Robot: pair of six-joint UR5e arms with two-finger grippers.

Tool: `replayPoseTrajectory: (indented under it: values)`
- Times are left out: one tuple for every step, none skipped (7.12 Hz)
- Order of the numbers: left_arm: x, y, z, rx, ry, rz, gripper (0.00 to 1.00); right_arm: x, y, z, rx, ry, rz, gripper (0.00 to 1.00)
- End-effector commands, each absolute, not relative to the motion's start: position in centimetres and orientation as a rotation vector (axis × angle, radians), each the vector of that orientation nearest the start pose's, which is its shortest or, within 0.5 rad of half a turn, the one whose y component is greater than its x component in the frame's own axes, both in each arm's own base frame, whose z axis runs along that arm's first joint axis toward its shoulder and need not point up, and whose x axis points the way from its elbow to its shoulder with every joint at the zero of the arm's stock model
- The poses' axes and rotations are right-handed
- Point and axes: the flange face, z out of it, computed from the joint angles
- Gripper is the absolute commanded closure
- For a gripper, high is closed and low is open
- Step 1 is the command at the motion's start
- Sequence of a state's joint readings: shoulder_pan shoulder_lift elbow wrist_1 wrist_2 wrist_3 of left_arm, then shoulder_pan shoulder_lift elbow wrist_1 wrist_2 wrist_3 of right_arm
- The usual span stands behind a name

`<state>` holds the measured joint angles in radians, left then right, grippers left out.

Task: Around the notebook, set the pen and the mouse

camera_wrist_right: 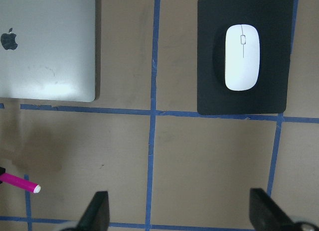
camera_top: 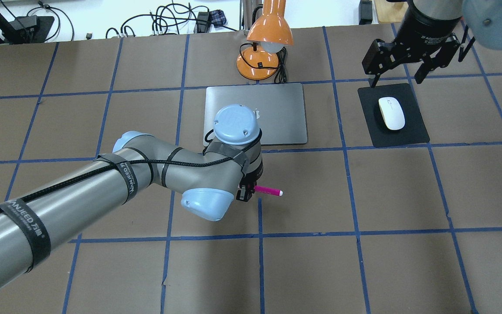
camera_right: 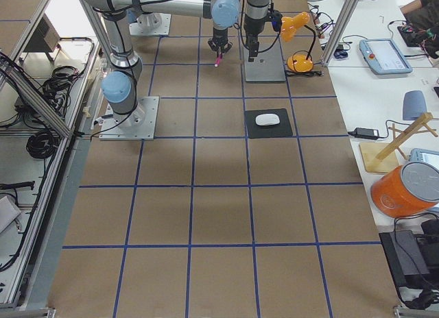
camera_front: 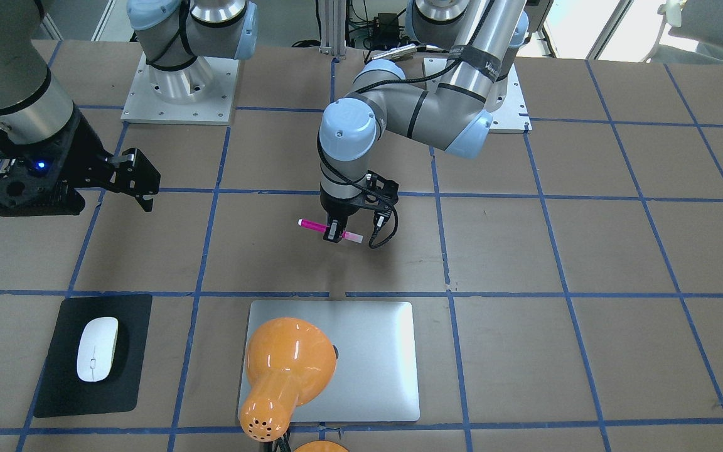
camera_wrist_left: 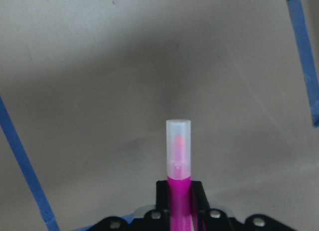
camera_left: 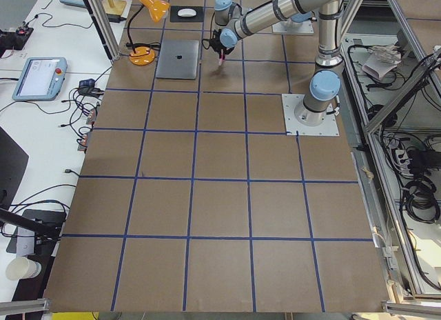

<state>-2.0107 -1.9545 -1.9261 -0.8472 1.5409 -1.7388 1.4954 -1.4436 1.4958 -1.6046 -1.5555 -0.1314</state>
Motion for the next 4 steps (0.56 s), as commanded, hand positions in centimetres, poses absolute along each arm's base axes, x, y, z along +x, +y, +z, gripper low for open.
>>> replayPoseTrajectory:
  values:
    - [-36.6, -43.6, 16.4, -1.903, 2.441, 0.084, 1.00, 9.5, -55.1, 46.2, -0.069, 3.113, 0.025, 0.00]
    - [-36.7, -43.6, 16.0, -1.903, 2.441, 0.084, 0.44, 9.5, -55.2, 46.3, -0.069, 3.112, 0.020, 0.00]
    - [-36.7, -43.9, 16.6, -1.890, 2.467, 0.063, 0.00, 9.5, -55.2, 46.3, -0.069, 3.112, 0.020, 0.00]
    - [-36.1, -44.5, 18.7, -1.848, 2.542, 0.035, 0.00, 9.5, -55.1, 46.5, -0.067, 3.114, 0.013, 0.00]
